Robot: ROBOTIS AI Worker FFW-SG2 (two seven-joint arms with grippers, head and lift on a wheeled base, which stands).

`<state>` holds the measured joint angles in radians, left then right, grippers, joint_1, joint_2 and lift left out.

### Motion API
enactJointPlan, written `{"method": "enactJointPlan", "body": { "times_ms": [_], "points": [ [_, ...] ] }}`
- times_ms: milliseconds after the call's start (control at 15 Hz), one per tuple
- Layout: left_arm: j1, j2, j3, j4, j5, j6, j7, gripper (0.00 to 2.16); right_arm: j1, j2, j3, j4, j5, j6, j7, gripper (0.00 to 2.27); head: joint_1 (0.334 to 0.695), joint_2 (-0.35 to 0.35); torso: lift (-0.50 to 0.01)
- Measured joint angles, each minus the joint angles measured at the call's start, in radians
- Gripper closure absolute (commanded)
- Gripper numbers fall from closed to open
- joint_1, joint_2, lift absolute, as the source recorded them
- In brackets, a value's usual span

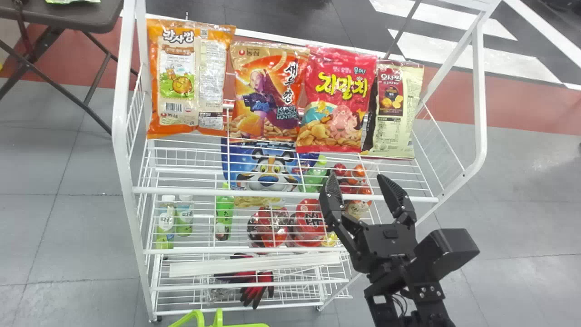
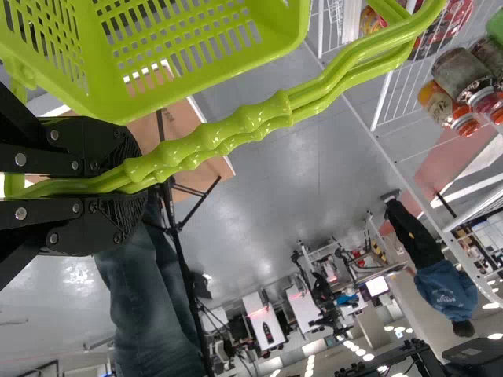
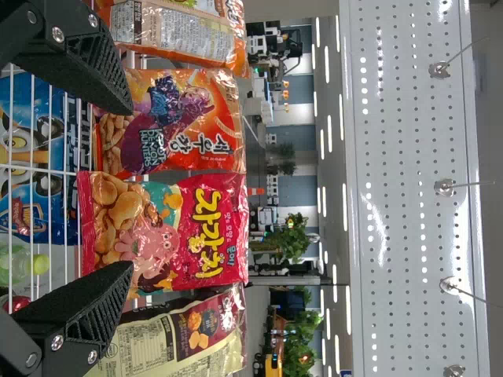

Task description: Hold basket handle with left hand then pick Gamjakkang with right hand and place into basket

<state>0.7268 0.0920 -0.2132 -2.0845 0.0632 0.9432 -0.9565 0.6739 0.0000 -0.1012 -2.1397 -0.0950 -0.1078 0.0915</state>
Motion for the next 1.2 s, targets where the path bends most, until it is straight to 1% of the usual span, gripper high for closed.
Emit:
{"method": "enactJointPlan", "body": {
  "times_ms": [600, 800, 933, 1200],
  "points": [
    [0.0, 0.002, 0.0, 0.0, 0.0, -0.001, -0.004, 2.13, -0.005, 0.0, 0.0, -0.004, 0.004, 0.003, 0.002, 0.13, 0.695, -0.35, -0.019],
    [0.0, 0.001, 0.0, 0.001, 0.0, -0.011, -0.015, 2.14, -0.036, 0.0, 0.017, 0.001, 0.01, 0.029, 0.006, 0.13, 0.695, -0.35, -0.019],
    [-0.001, 0.0, 0.0, 0.005, -0.003, -0.019, -0.019, 2.13, -0.085, 0.0, 0.056, 0.008, 0.028, 0.084, 0.006, 0.13, 0.695, -0.35, -0.019],
    [-0.003, -0.004, 0.001, 0.014, -0.006, -0.02, -0.016, 2.13, -0.216, 0.0, 0.189, 0.084, 0.114, 0.163, -0.008, 0.13, 0.695, -0.35, -0.019]
  ]
}}
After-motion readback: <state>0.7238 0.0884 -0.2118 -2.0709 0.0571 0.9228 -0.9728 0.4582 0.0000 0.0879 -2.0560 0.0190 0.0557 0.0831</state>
